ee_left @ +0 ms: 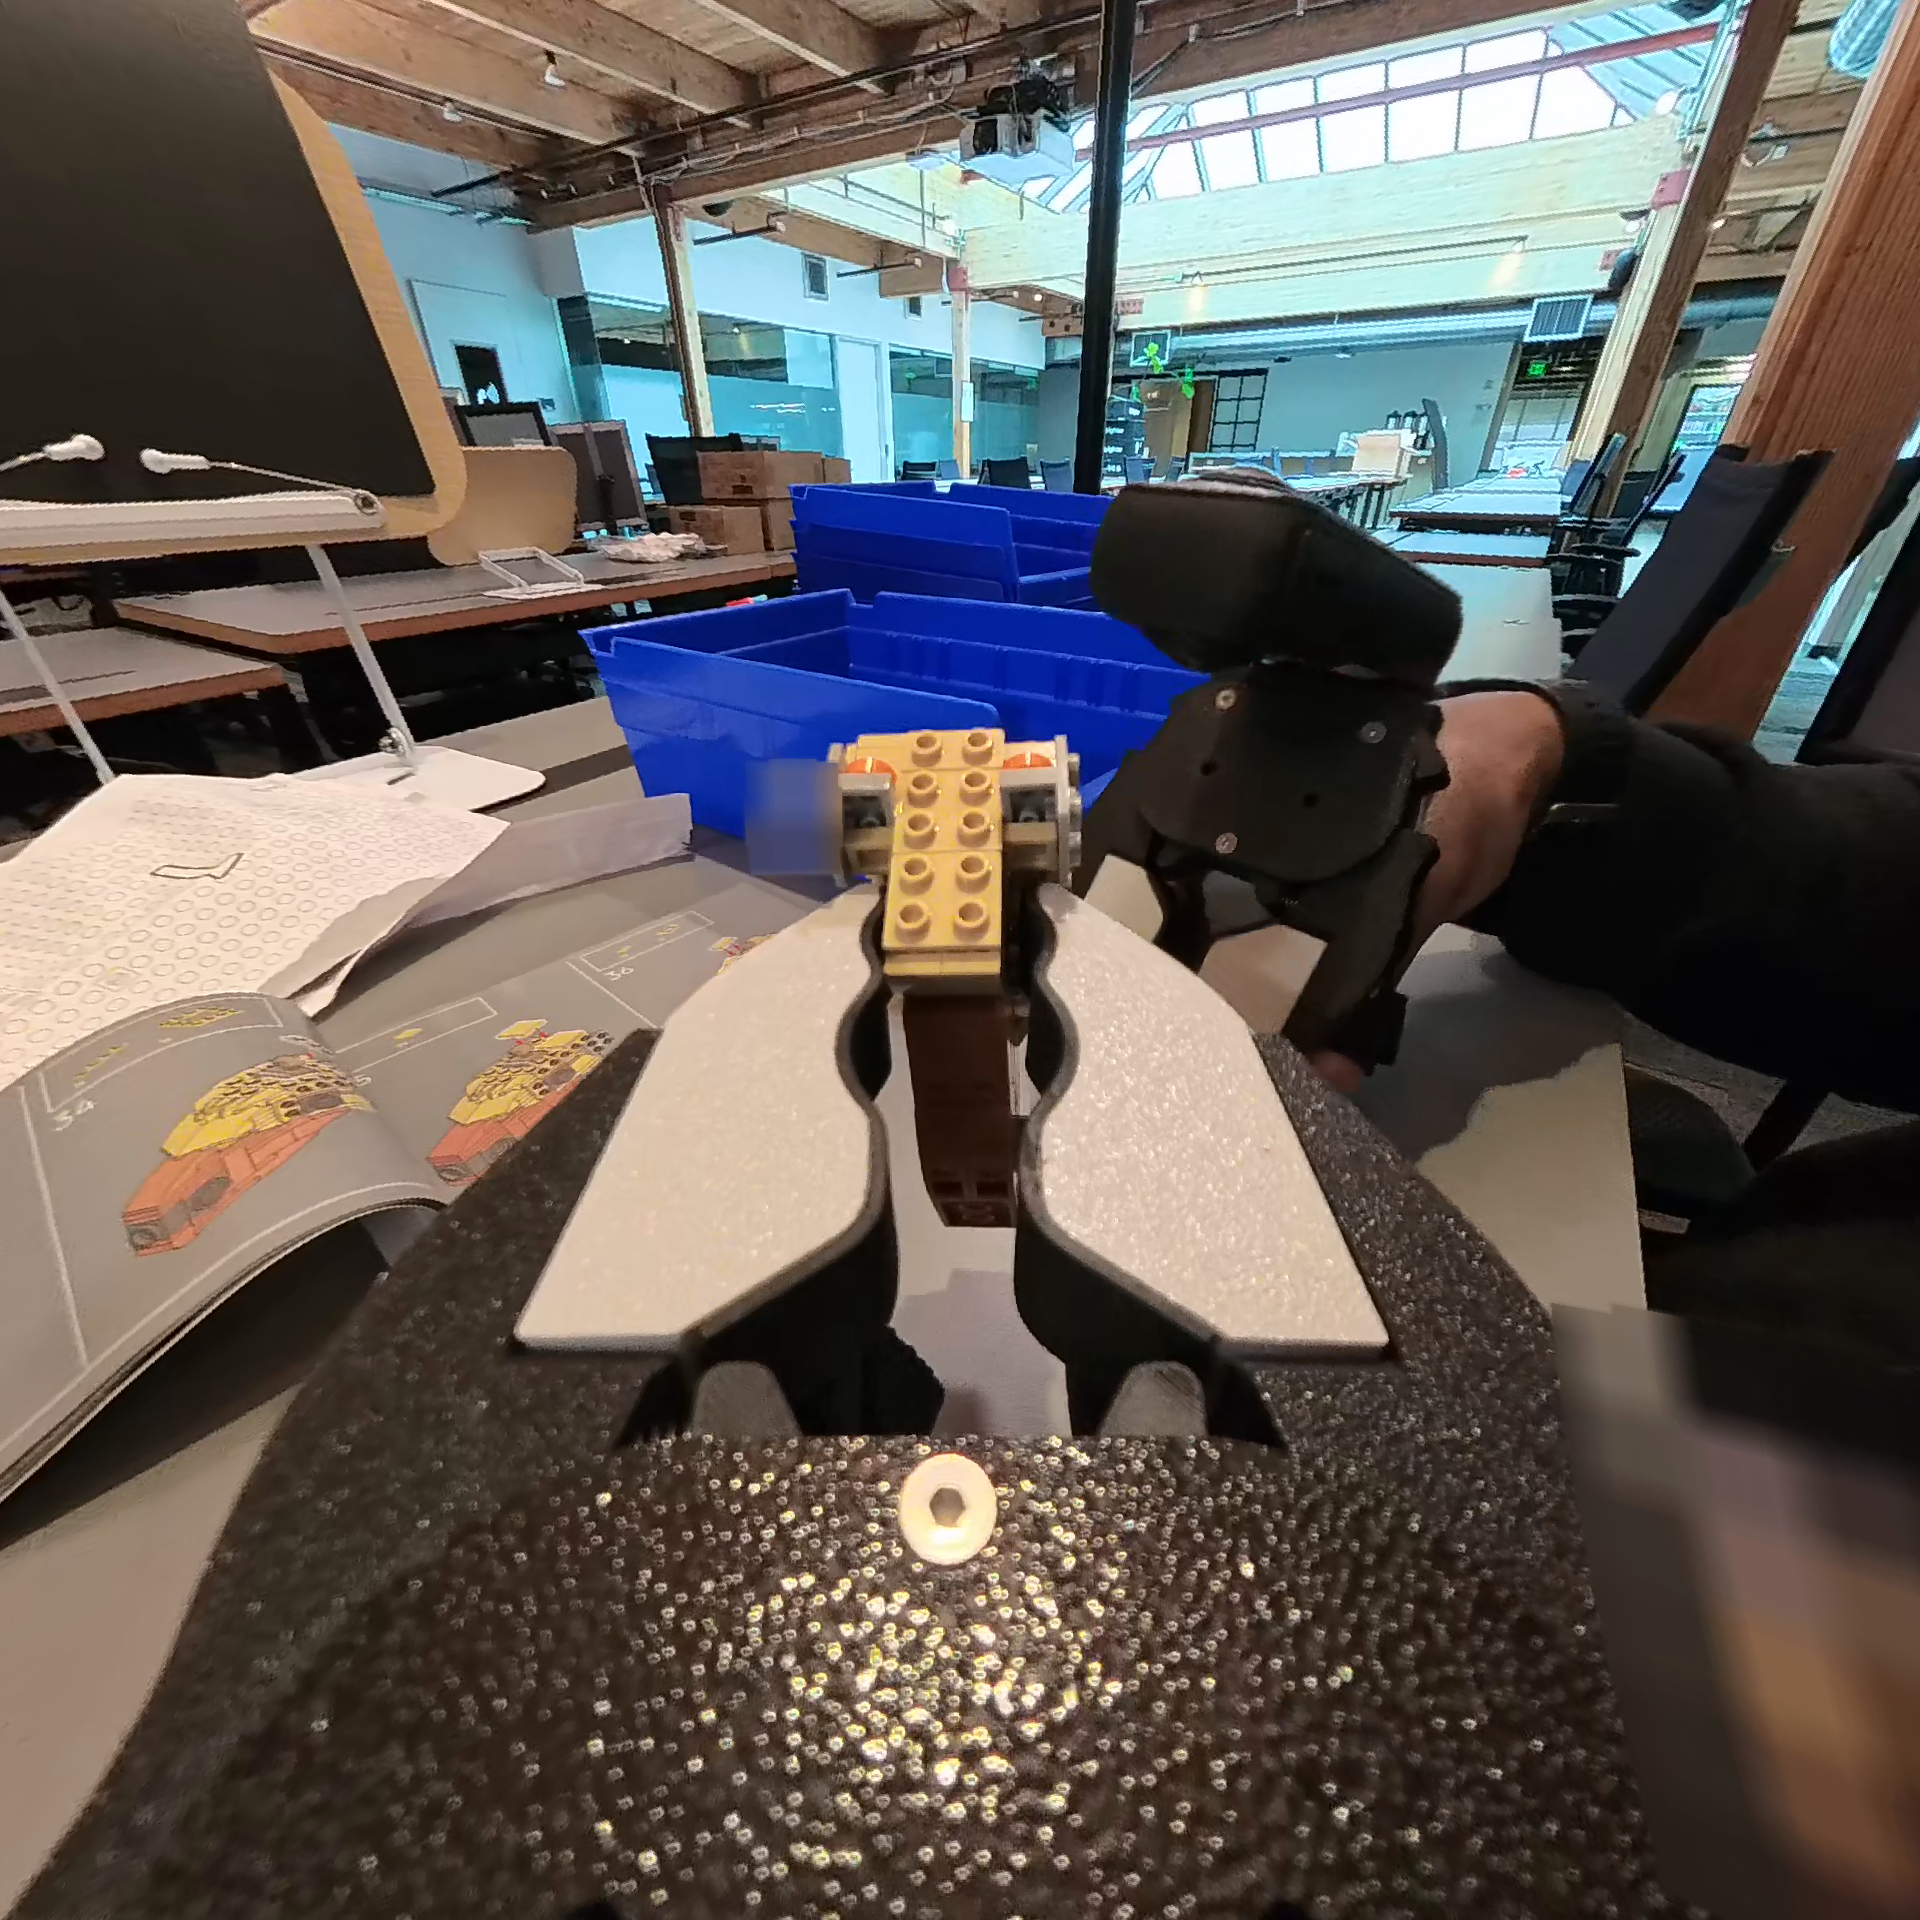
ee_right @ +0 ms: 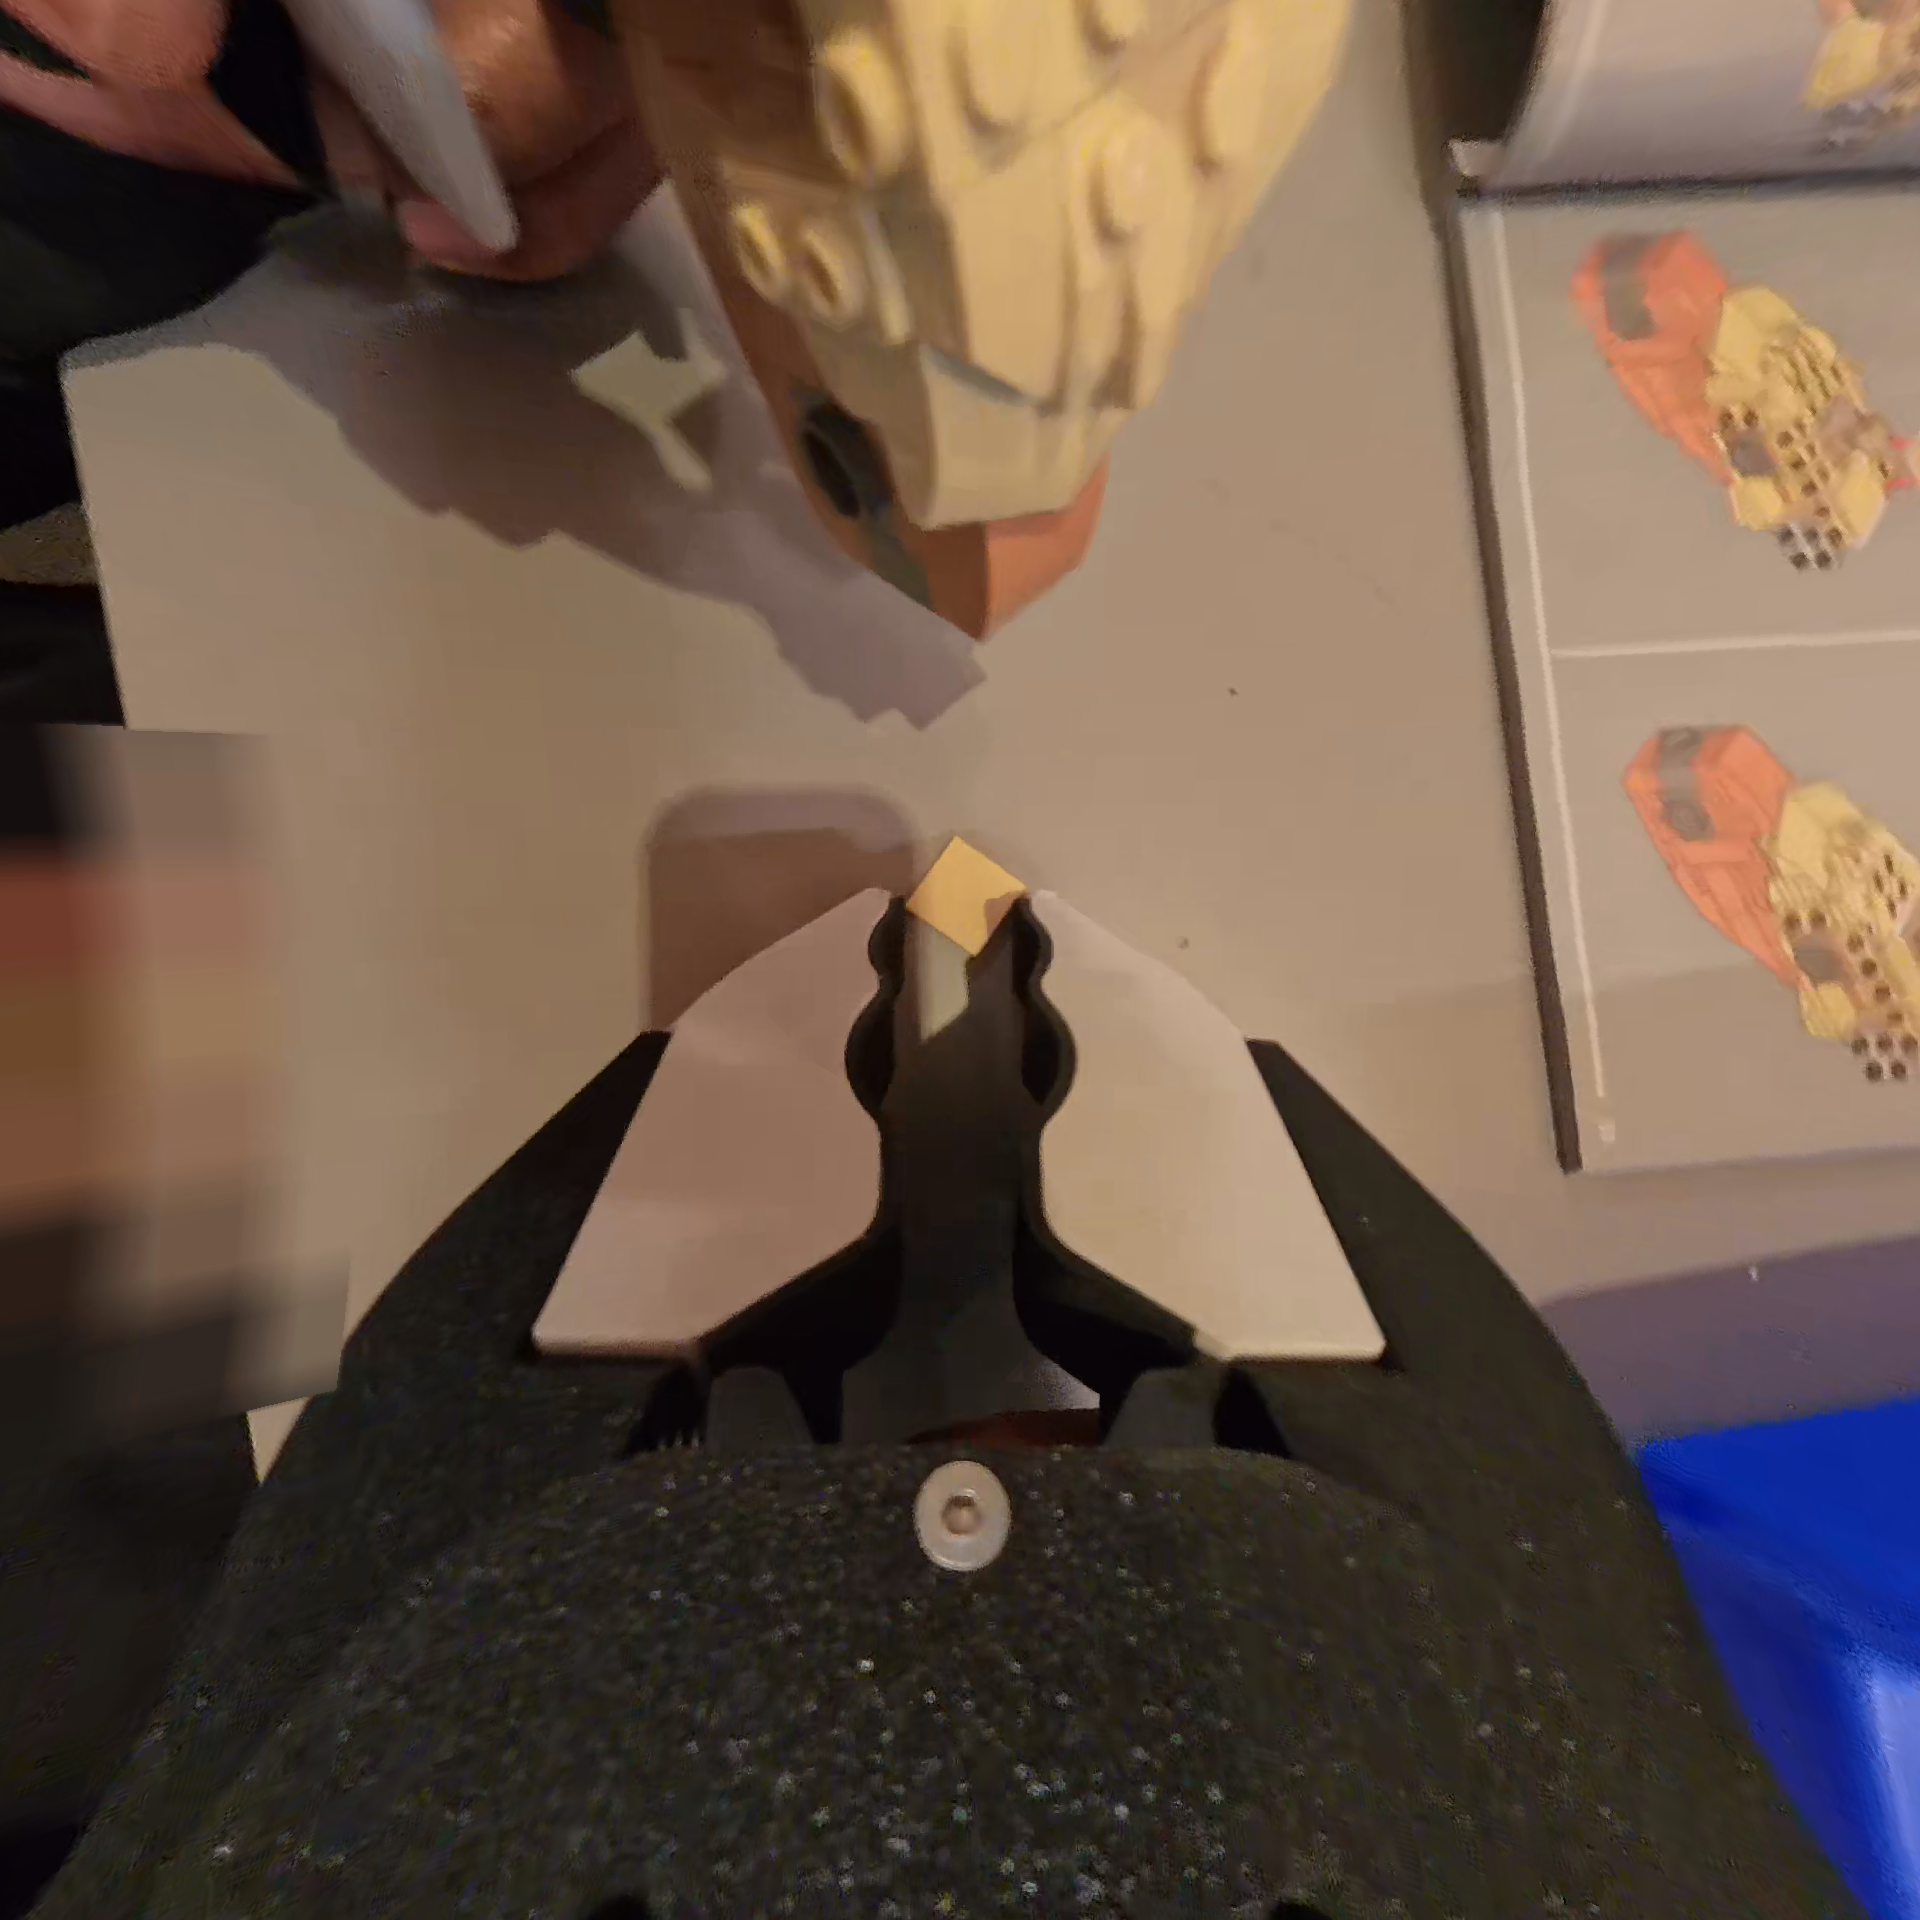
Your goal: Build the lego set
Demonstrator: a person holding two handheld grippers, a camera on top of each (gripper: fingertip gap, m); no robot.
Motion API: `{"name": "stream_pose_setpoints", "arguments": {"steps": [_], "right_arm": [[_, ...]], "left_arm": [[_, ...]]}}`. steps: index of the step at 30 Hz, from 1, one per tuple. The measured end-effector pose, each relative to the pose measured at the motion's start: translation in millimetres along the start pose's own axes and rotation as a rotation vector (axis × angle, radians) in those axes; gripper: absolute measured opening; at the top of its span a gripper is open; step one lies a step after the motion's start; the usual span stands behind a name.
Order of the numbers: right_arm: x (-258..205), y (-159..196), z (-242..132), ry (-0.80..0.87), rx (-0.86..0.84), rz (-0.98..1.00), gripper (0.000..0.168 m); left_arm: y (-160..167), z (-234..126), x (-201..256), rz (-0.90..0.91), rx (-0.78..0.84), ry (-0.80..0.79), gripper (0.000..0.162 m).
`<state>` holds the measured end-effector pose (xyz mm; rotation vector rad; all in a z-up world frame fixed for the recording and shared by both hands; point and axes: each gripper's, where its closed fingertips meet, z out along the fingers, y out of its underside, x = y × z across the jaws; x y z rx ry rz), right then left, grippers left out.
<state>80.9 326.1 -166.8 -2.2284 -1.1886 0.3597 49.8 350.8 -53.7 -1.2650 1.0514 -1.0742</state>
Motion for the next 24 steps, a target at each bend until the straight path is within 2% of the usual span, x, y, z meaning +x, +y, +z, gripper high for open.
{"name": "stream_pose_setpoints", "arguments": {"steps": [5, 13, 22, 24], "right_arm": [[0.5, -3.0, 1.6, -0.031, 0.011, -0.061, 0.026], [-2.5, -7.2, -2.4, -0.001, 0.029, 0.121, 0.027], [4.1, -3.9, 2.1, 0.142, 0.006, 0.187, 0.028], [2.2, -4.0, 3.2, 0.15, -0.011, 0.167, 0.023]], "left_arm": [[-5.4, -3.1, -0.8, -0.004, 0.034, -0.002, 0.021], [-7.8, -3.4, -0.7, 0.01, 0.046, -0.009, 0.021], [-9.3, -4.2, 0.3, 0.009, 0.055, -0.004, 0.021], [-9.7, -4.3, 0.8, 0.008, 0.058, -0.002, 0.021]]}}
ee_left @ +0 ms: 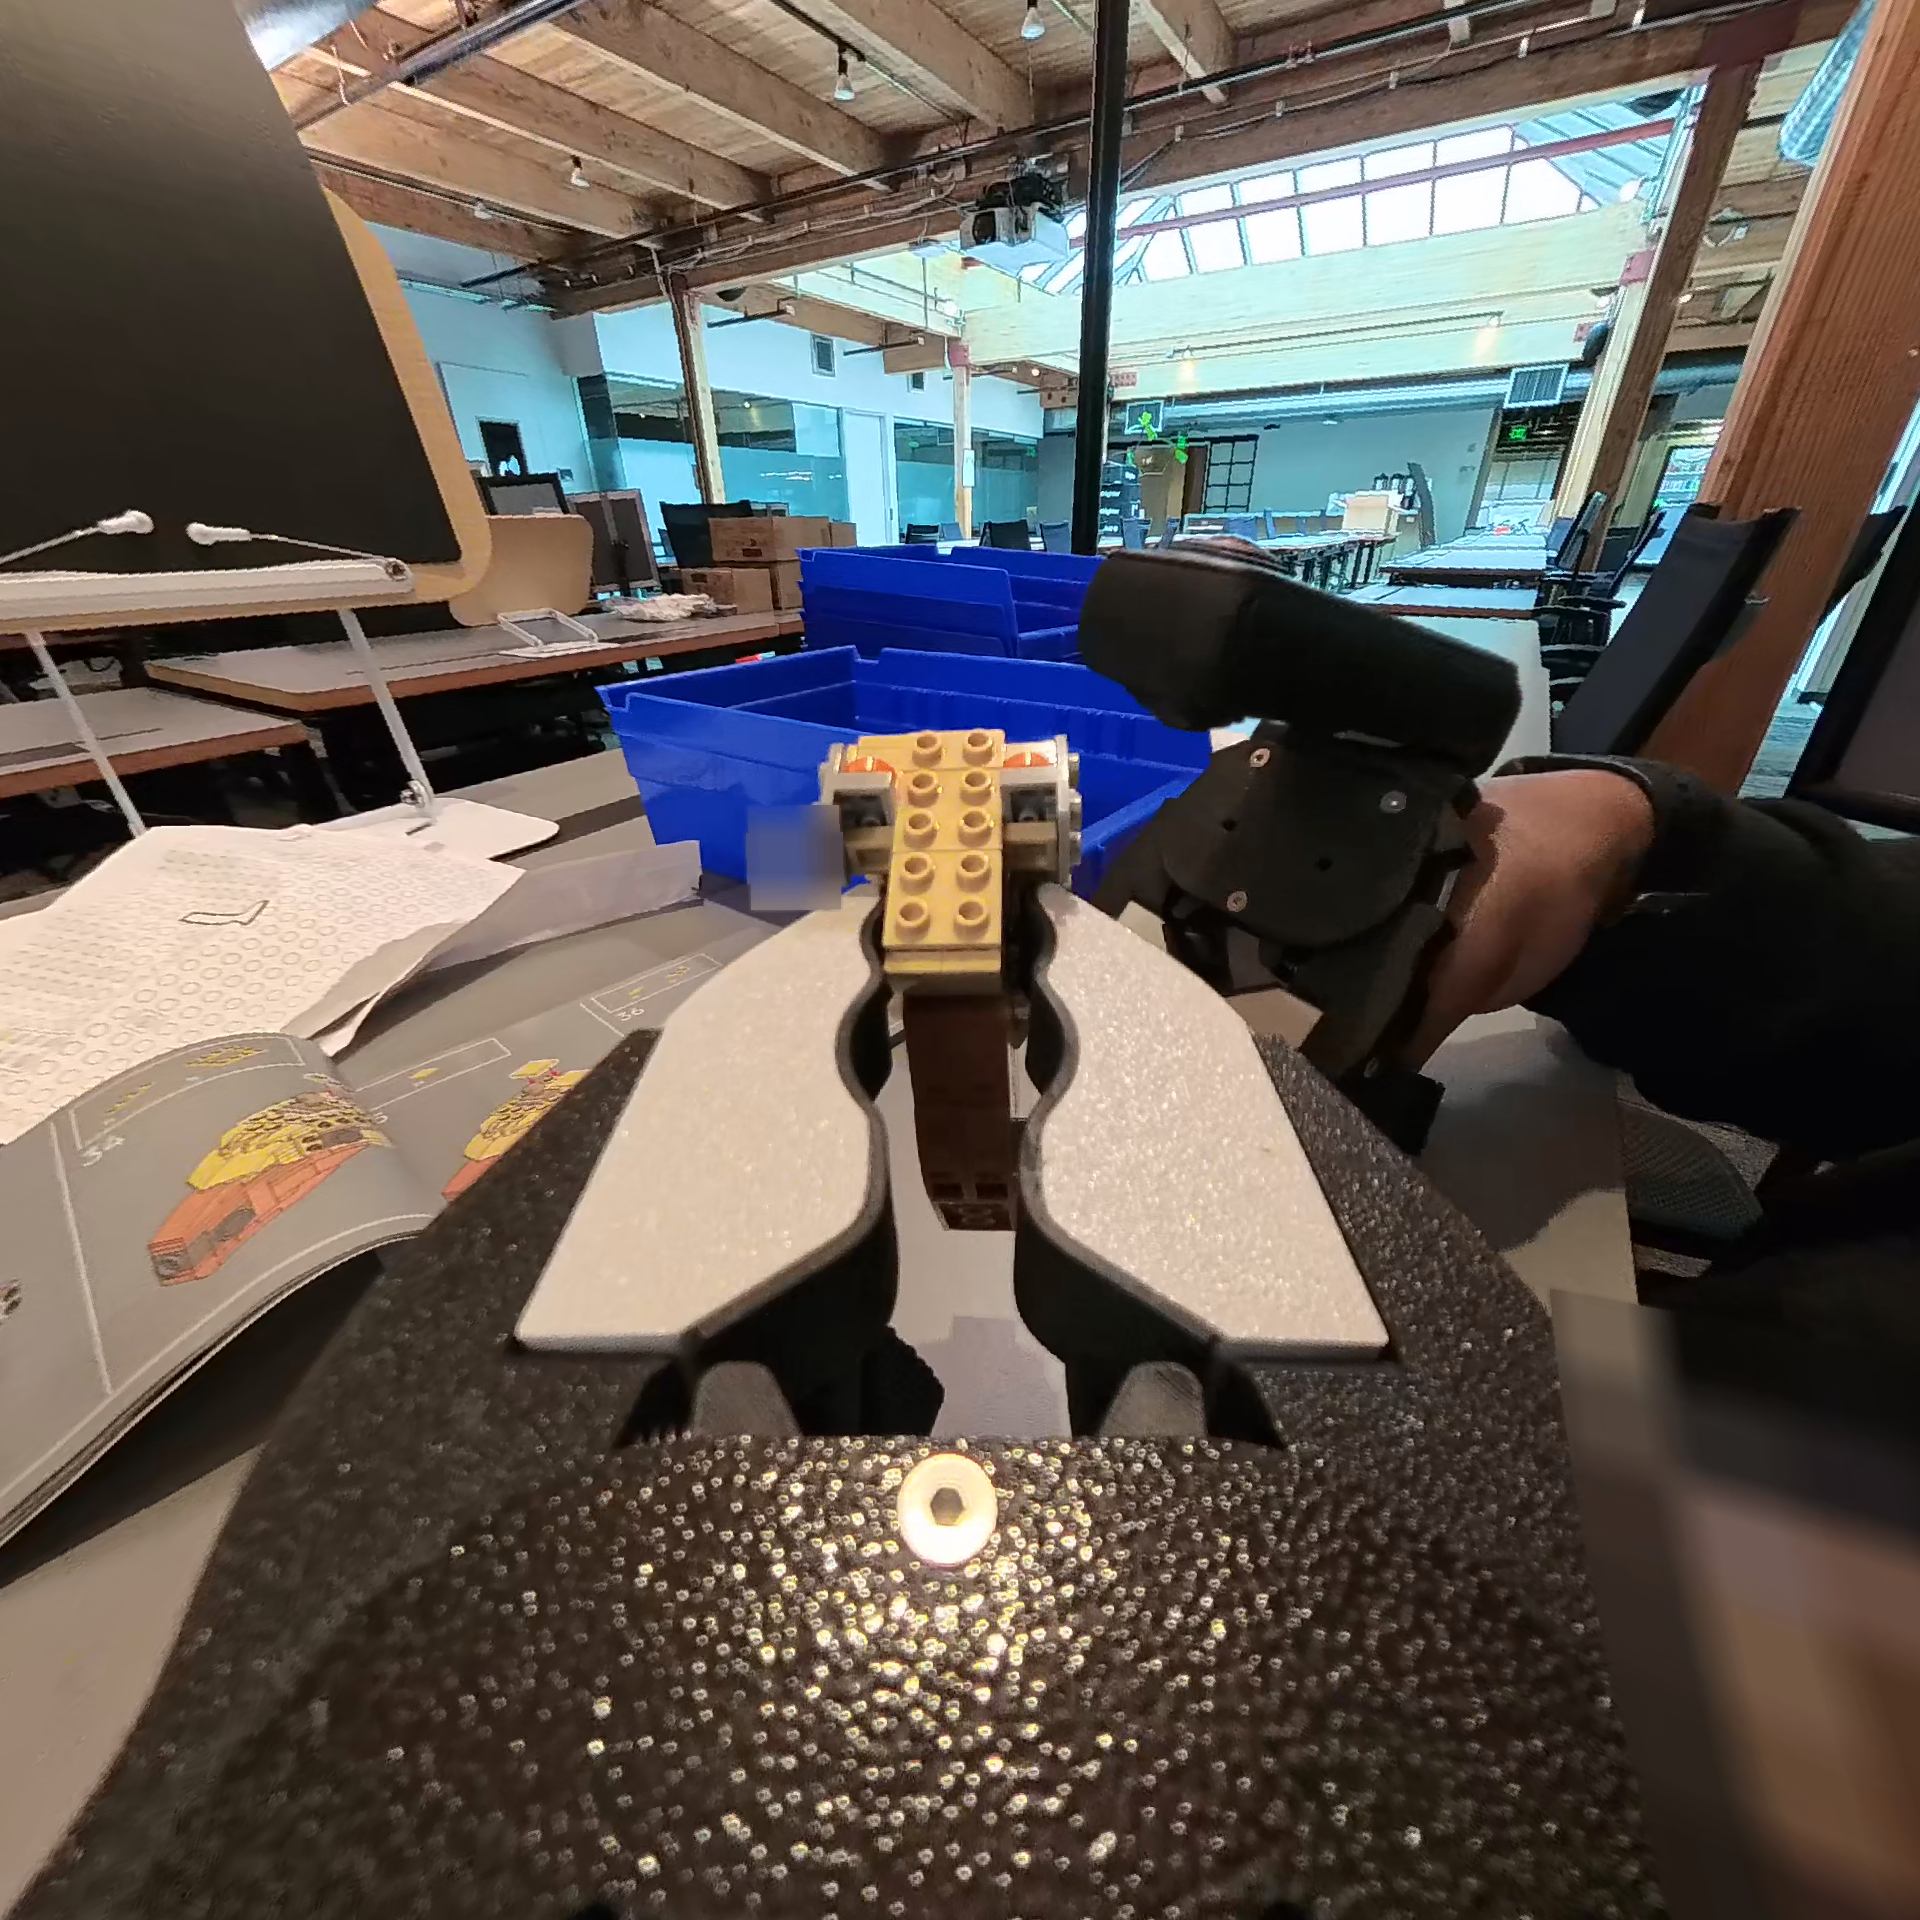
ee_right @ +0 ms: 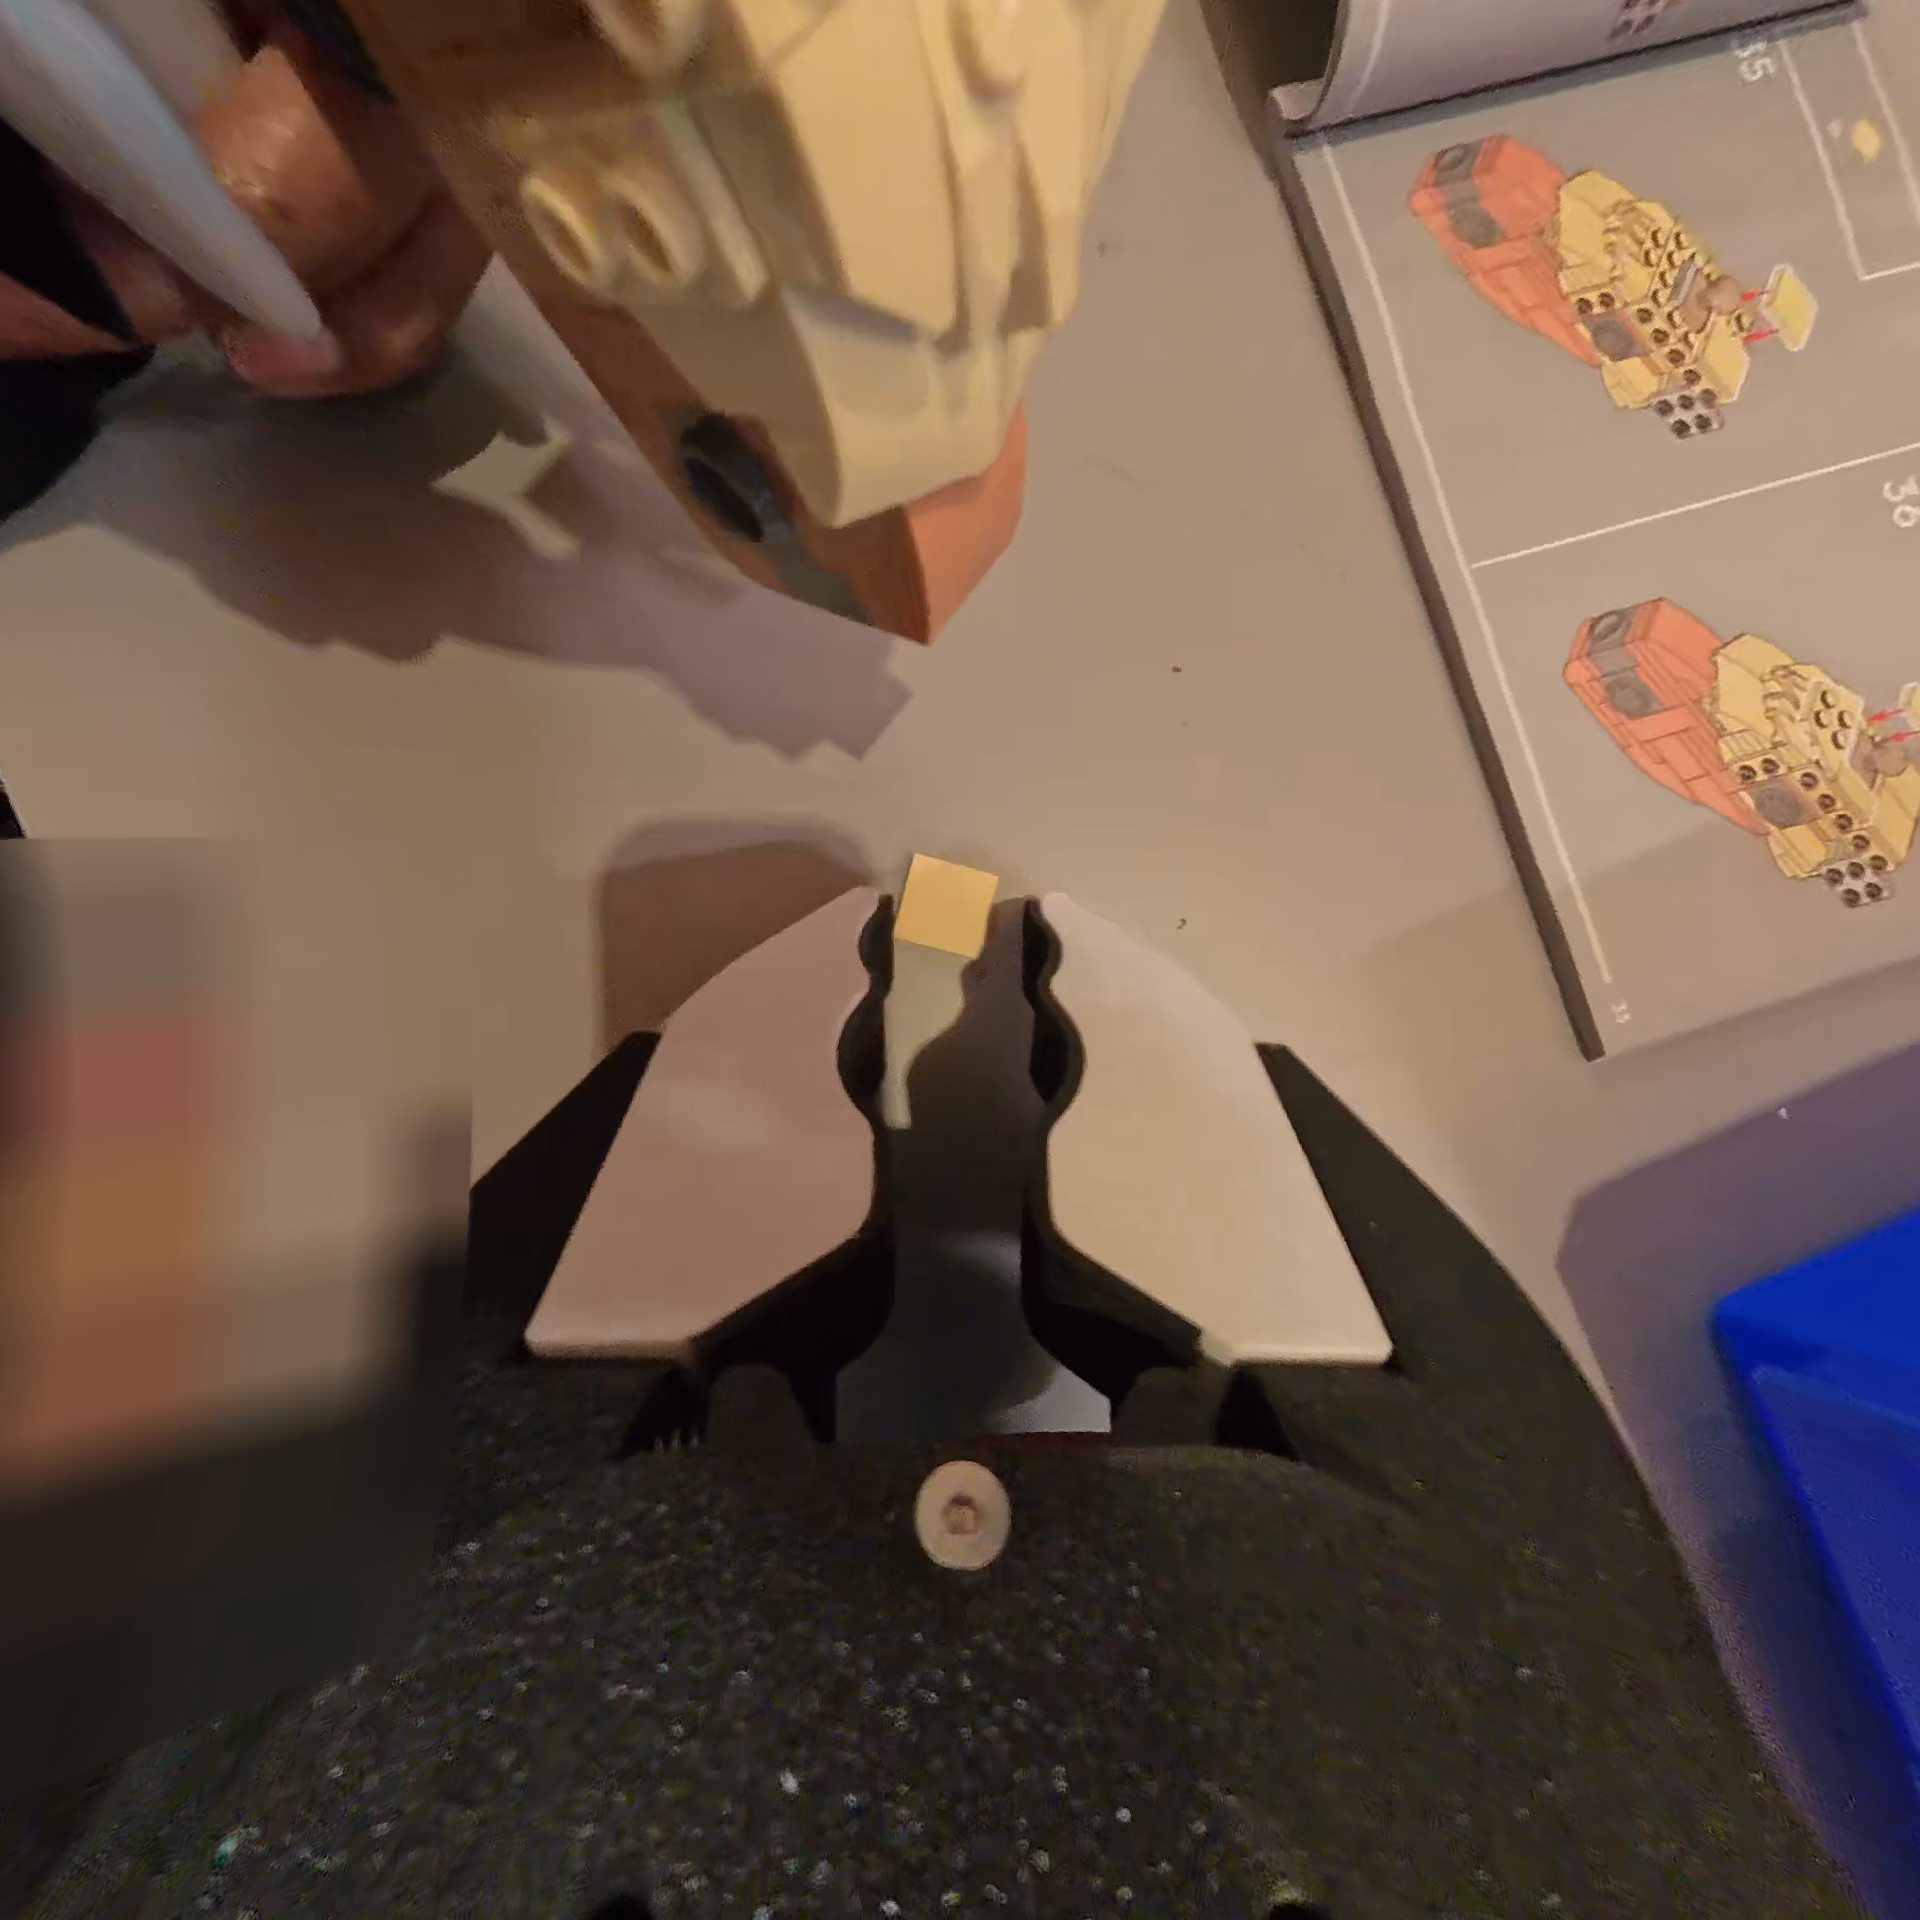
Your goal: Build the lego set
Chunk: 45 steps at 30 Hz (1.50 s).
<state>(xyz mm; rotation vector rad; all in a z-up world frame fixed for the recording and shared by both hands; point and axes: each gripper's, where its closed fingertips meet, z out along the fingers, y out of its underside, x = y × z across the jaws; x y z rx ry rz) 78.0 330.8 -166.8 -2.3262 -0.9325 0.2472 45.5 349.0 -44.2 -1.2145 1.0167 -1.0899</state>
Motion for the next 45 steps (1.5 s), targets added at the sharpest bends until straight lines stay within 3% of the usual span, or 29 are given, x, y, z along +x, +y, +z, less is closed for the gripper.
{"name": "stream_pose_setpoints", "arguments": {"steps": [2, 11, 19, 25, 27, 31, 45], "right_arm": [[-2.7, -0.6, 0.5, -0.007, -0.008, -0.026, 0.016], [2.9, -9.1, -9.4, -0.124, 0.066, -0.109, 0.015], [-1.6, -84.5, -135.1, -0.308, 0.45, -0.175, 0.015], [-50.3, -122.2, -189.8, -0.355, 0.461, -0.427, 0.015], [-61.3, -128.1, -196.8, -0.36, 0.435, -0.484, 0.016], [-76.6, -132.4, -203.0, -0.355, 0.377, -0.567, 0.016], [-80.3, -128.2, -181.8, -0.325, 0.216, -0.669, 0.016]], "left_arm": [[-0.5, -0.5, 0.0, 0.001, 0.003, -0.001, 0.021], [-18.3, -6.7, 7.8, -0.031, 0.117, 0.067, 0.021], [-60.4, -20.6, 26.6, -0.176, 0.438, 0.203, 0.021], [-79.5, -24.6, 57.2, -0.189, 0.713, 0.195, 0.021], [-84.0, -27.0, 65.7, -0.178, 0.775, 0.199, 0.021], [-82.1, -19.5, 71.1, -0.109, 0.744, 0.152, 0.021], [-80.9, -16.6, 77.3, -0.097, 0.725, 0.172, 0.021]]}}
